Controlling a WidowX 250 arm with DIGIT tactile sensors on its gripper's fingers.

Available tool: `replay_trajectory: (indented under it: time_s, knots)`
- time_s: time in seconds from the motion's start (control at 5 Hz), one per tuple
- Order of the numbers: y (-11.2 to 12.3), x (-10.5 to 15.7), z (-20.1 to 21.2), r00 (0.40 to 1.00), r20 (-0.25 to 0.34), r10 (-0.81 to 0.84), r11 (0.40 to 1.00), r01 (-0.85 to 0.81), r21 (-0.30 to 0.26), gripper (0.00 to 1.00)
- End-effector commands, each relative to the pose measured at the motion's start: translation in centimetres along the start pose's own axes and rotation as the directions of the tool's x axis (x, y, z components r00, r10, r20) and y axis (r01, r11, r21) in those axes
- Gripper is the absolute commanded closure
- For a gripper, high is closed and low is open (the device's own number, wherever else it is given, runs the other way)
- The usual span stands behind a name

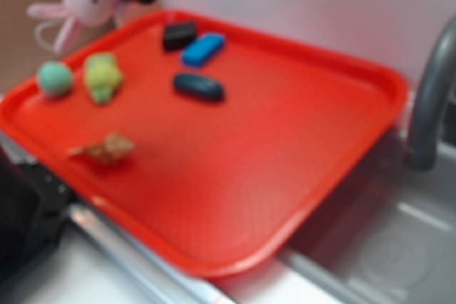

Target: Grab the pink bunny.

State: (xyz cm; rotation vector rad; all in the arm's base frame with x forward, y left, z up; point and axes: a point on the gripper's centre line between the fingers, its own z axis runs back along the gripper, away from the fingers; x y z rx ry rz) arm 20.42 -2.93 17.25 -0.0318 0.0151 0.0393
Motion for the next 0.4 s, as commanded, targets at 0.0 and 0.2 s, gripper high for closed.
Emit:
replay_trajectory:
  time_s: [0.0,0.2]
  knots:
    - [-2.23,0.3,0.81,0.999,0.046,-0.007,1.0,0.007,0.001,1.0]
    - [-2.58,0.28,0.01,1.0,0.027,-0.008,1.0,0.008,-0.006,1.0]
